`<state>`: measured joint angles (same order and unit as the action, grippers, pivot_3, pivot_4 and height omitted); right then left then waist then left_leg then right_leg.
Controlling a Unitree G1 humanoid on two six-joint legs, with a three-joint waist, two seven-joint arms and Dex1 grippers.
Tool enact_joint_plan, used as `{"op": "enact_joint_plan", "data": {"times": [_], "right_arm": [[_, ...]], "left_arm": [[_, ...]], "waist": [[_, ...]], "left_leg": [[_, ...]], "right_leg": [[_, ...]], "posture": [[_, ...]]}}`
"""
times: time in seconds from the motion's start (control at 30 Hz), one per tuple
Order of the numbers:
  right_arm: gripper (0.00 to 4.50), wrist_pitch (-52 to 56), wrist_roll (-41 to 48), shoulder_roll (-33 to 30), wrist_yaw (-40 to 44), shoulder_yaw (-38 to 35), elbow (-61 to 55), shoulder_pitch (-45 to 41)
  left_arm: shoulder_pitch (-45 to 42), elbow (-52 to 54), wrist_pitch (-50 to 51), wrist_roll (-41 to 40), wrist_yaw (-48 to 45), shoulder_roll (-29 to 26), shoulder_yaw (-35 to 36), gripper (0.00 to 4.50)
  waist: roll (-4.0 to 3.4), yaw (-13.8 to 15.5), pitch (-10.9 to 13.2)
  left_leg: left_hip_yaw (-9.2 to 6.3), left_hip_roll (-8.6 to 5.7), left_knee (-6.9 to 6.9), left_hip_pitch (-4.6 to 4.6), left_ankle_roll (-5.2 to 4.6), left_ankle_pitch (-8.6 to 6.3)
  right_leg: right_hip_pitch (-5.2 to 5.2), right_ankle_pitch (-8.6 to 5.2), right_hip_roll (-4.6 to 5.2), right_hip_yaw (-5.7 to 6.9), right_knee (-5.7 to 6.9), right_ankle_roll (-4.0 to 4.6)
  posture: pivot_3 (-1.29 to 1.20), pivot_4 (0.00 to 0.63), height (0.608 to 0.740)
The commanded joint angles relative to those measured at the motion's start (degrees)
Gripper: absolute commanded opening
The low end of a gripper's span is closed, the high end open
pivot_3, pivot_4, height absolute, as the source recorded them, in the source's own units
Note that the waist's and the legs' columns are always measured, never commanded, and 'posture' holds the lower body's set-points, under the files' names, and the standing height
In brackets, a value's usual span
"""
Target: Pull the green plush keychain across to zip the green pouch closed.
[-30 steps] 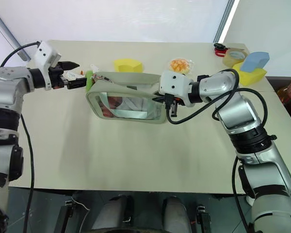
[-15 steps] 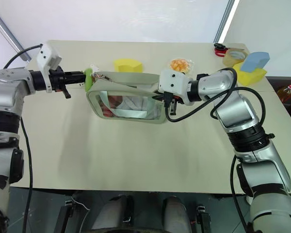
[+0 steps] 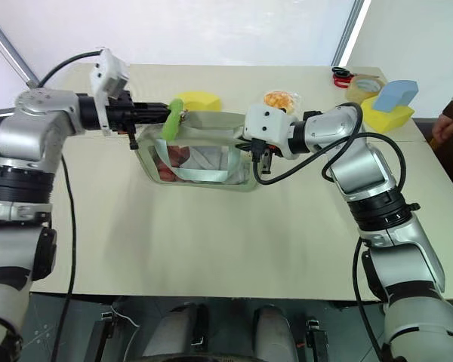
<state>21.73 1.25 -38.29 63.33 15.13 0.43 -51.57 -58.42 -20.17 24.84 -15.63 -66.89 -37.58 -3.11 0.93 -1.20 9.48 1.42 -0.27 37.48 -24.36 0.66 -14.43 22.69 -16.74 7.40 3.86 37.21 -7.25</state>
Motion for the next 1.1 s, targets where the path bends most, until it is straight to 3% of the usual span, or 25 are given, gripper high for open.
{"op": "enact_joint_plan", "data": {"times": [0.03,0.1,0.23,0.53,0.7,0.8,0.97,1.07,1.1], "right_arm": [[0.00,0.3,0.2,0.5,-0.1,-0.4,-1.0,-1.2],[0.00,0.4,0.1,0.6,-0.3,-0.4,-0.9,-1.2],[0.00,0.0,-0.1,0.9,-0.5,-0.3,-0.2,-1.4],[0.00,-2.3,-0.7,2.5,-0.4,0.0,2.7,-2.4],[0.00,-3.4,-0.8,3.4,0.0,0.2,4.4,-3.5],[0.00,-3.4,-0.8,3.7,0.3,0.2,4.5,-3.9],[0.00,-3.3,-1.0,3.5,0.6,-0.2,4.5,-3.9],[0.00,-2.3,-0.5,3.4,0.8,-0.6,3.9,-3.8],[0.38,-1.3,0.1,3.4,1.2,-0.9,3.7,-3.9]], "left_arm": [[-2.9,-0.8,-1.7,0.4,1.0,-0.4,1.4,0.70],[-3.8,-1.2,-1.7,0.6,0.9,-1.2,1.5,1.49],[-4.6,-1.3,-1.0,1.5,0.0,-3.9,1.4,3.52],[7.1,12.0,8.5,-3.3,-3.6,-13.3,4.7,3.52],[14.3,17.6,9.1,-2.7,1.3,-11.4,4.4,3.52],[14.6,15.8,6.6,-1.0,2.6,-10.8,3.8,2.68],[15.6,14.9,3.1,0.5,1.3,-11.7,2.6,0.04],[14.4,14.2,2.9,0.9,1.3,-11.2,2.1,0.01],[13.9,13.9,2.8,1.0,1.3,-10.9,1.9,0.00]], "waist": [[0.00,0.1,0.0],[0.00,0.1,0.0],[0.00,-0.1,0.0],[0.00,-1.2,0.0],[0.00,-1.1,0.0],[0.00,-1.1,0.0],[-0.01,-1.2,0.0],[-0.01,-1.1,0.0],[-0.01,-1.1,0.0]], "left_leg": [[0.00,0.00,0.00,0.00,0.00,0.00],[0.00,0.00,0.01,0.00,0.00,0.00],[0.00,0.00,-0.01,0.00,0.00,0.00],[-0.08,0.04,-0.02,0.00,0.00,0.00],[-0.15,0.08,-0.01,0.02,0.00,0.00],[-0.15,0.07,-0.02,0.02,0.00,0.00],[-0.11,0.06,-0.06,0.02,0.00,0.00],[-0.10,0.06,-0.04,0.02,0.00,0.00],[-0.11,0.06,-0.04,0.02,0.00,0.00]], "right_leg": [[0.00,0.00,0.00,0.00,0.00,0.00],[-0.01,0.00,0.00,0.01,0.00,0.00],[0.01,0.00,0.00,0.00,0.00,0.00],[0.00,0.00,-0.01,0.00,0.01,0.00],[-0.01,0.00,-0.01,-0.04,0.03,0.00],[0.00,0.00,-0.02,-0.04,0.02,0.00],[0.04,0.00,-0.02,-0.07,0.02,0.00],[0.01,0.00,-0.02,-0.07,0.02,0.00],[0.02,0.00,-0.02,-0.07,0.02,0.00]], "posture": [[0.00,0.150,0.740],[0.00,0.150,0.740],[0.00,0.150,0.740],[0.00,0.150,0.740],[0.00,0.150,0.740],[0.00,0.150,0.740],[0.00,0.150,0.740],[0.00,0.150,0.740],[0.00,0.150,0.740]]}}
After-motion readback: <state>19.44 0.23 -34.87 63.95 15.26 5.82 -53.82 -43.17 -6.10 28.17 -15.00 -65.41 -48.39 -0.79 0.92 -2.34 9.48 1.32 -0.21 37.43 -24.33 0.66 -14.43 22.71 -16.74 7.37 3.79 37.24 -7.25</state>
